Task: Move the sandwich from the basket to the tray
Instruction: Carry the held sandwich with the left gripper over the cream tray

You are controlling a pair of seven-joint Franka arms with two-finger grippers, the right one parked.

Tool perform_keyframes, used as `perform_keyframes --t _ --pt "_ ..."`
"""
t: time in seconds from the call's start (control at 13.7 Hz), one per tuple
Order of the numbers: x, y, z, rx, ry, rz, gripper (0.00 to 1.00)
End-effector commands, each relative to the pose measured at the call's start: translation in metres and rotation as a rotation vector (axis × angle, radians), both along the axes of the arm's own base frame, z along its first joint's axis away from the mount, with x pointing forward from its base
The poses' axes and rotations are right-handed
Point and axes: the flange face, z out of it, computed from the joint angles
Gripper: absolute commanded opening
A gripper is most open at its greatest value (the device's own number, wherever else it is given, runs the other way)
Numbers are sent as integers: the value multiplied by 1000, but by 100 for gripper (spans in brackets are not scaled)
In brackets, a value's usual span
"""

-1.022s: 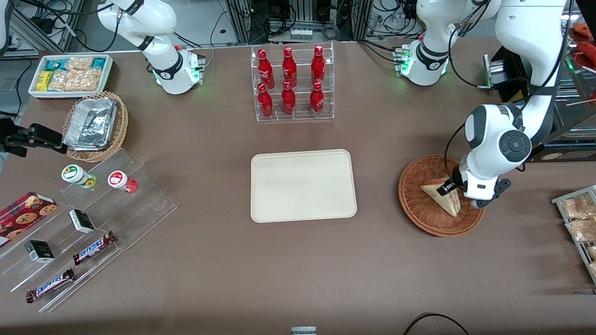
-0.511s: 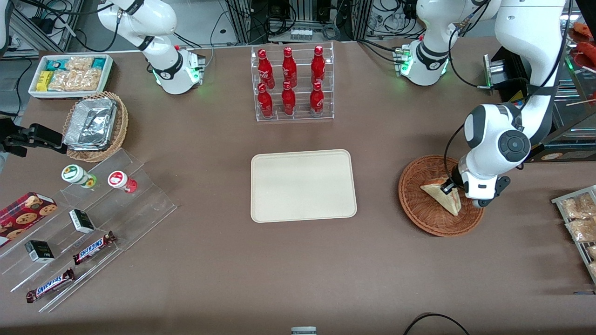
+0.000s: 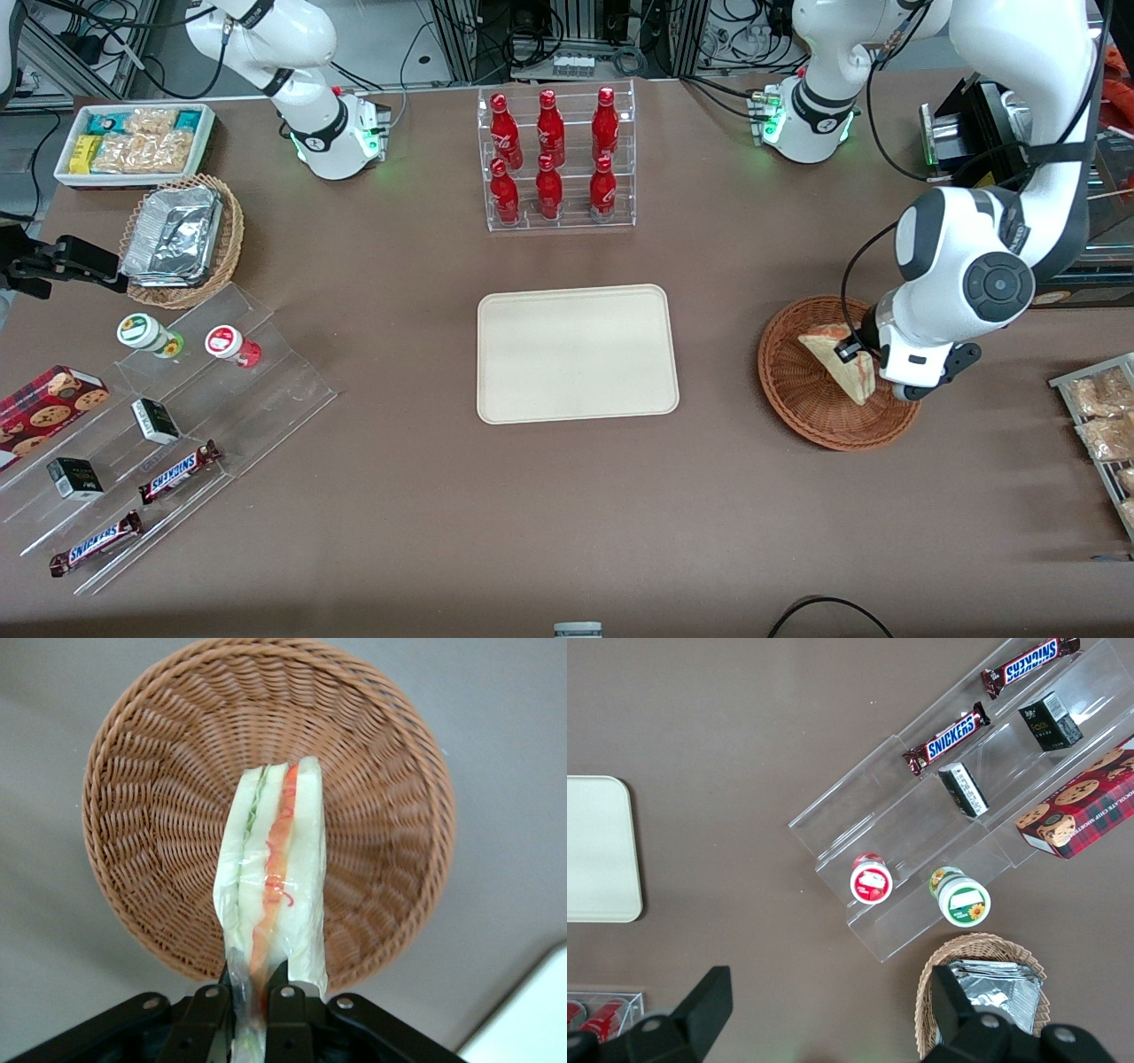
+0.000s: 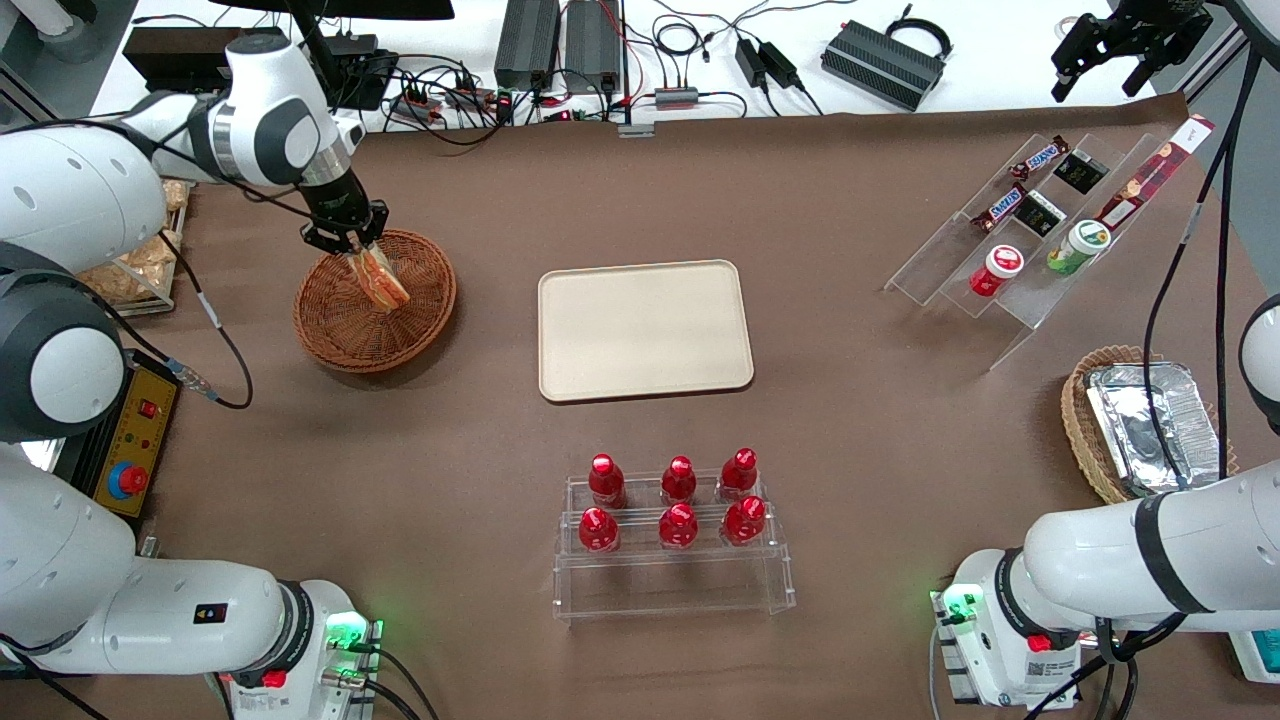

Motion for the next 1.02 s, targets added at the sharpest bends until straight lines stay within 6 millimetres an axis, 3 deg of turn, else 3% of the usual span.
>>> perform_keyframes --t 0.0,0.36,0.73,0.95 --pt "-6 -39 11 -13 13 -131 0" --pt "-31 -156 14 -41 -4 -340 0" --pt "-34 -271 -21 -28 -11 -431 0" --pt "-48 -330 -41 -4 -25 -412 0"
